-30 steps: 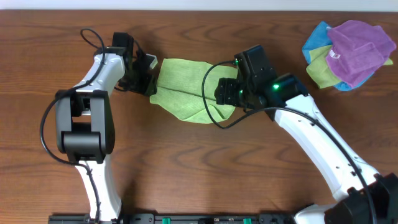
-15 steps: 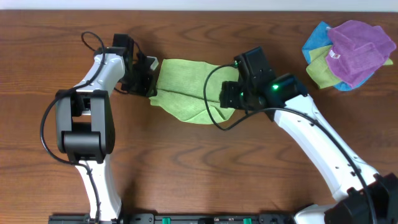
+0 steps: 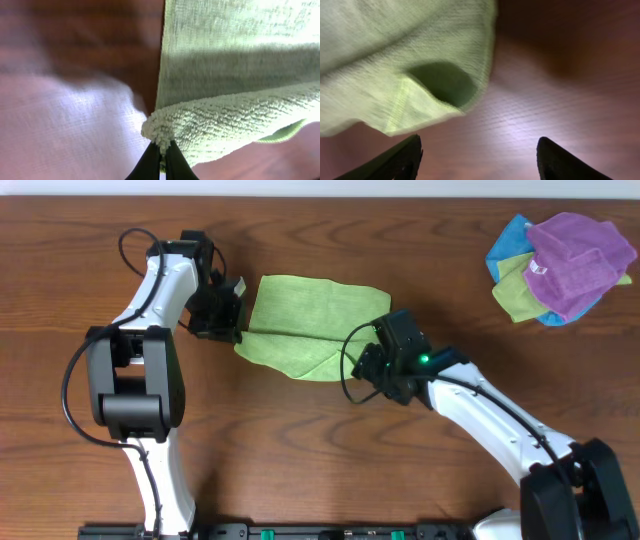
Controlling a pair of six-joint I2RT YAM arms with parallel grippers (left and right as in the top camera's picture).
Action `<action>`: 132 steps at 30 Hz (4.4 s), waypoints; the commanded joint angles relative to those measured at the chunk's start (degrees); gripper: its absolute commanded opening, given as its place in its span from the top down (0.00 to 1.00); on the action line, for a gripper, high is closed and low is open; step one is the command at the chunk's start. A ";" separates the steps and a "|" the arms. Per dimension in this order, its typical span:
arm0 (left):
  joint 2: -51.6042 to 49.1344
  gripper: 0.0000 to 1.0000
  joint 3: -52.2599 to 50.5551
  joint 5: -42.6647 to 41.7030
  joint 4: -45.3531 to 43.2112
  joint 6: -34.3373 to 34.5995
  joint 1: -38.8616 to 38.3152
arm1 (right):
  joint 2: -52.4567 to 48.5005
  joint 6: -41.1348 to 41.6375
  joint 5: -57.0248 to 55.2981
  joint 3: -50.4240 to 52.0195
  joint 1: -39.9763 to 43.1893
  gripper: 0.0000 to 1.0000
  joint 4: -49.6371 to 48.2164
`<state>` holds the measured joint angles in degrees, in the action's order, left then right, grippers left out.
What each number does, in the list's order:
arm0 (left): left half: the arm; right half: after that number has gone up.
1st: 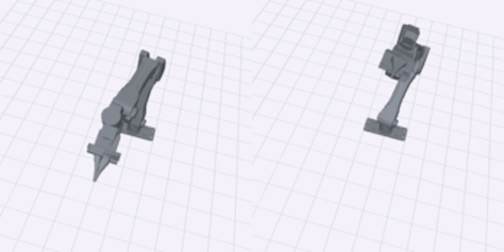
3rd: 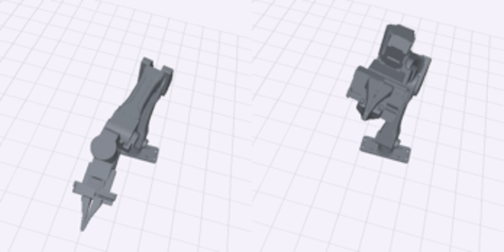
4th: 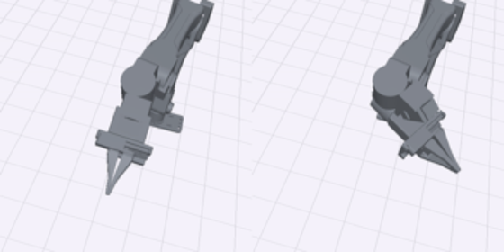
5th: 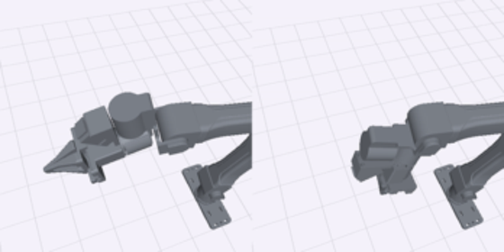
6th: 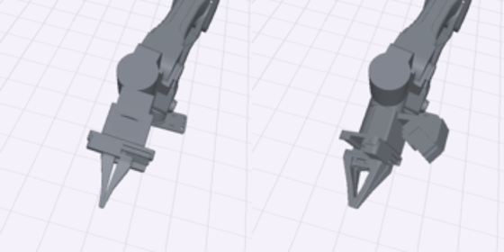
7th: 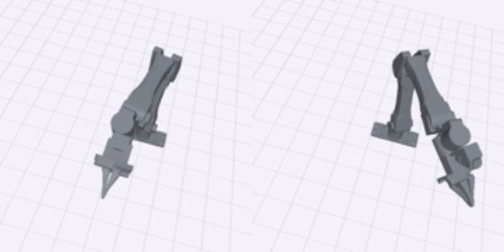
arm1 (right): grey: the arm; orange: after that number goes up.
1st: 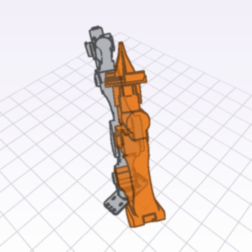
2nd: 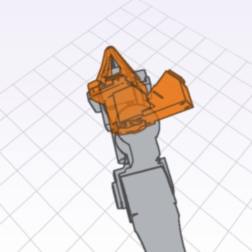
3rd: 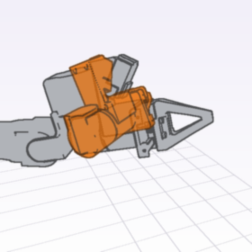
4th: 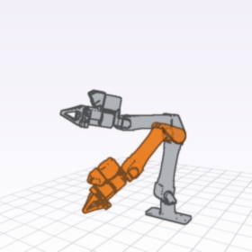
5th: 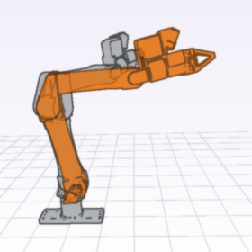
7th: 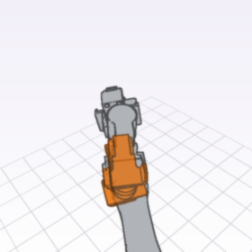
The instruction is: Fold the cloth
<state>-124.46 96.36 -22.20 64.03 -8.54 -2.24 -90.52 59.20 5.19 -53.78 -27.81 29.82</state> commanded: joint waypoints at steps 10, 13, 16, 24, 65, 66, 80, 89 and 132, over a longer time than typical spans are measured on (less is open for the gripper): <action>-0.98 0.94 0.87 -4.11 7.87 2.51 0.35 | 0.50 27.32 7.06 3.02 -0.02 0.27 -7.65; -0.98 0.94 0.90 -6.19 7.89 2.12 0.35 | 0.02 34.64 7.06 3.02 -0.02 0.26 -7.80; -0.98 0.94 0.90 -8.02 7.69 2.10 0.35 | -1.77 40.54 7.13 3.02 0.00 0.29 -7.96; 0.79 0.94 0.90 -10.58 8.46 -1.14 0.35 | -9.40 45.16 10.29 3.02 0.61 0.39 -17.90; 3.15 0.94 0.90 -9.31 17.88 -2.25 0.35 | -10.25 37.13 20.70 3.02 1.86 0.88 -14.71; 3.15 0.94 0.90 -9.33 18.45 -2.25 0.35 | -10.25 36.20 22.01 3.02 1.88 0.88 -14.43; 3.15 0.94 0.87 -5.68 25.99 -7.67 0.44 | -10.23 19.19 22.18 3.02 1.90 0.92 3.74; 3.15 0.91 0.87 -4.20 27.34 -7.13 0.35 | -10.21 12.94 22.27 3.02 1.92 0.64 10.47; 3.08 0.53 0.76 -2.89 -1.57 -6.51 -7.28 | -3.58 -21.09 14.27 0.11 3.30 0.98 -12.90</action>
<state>-122.91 96.42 -25.28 65.08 -14.85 -9.56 -90.41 46.19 20.60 -53.36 -25.45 17.91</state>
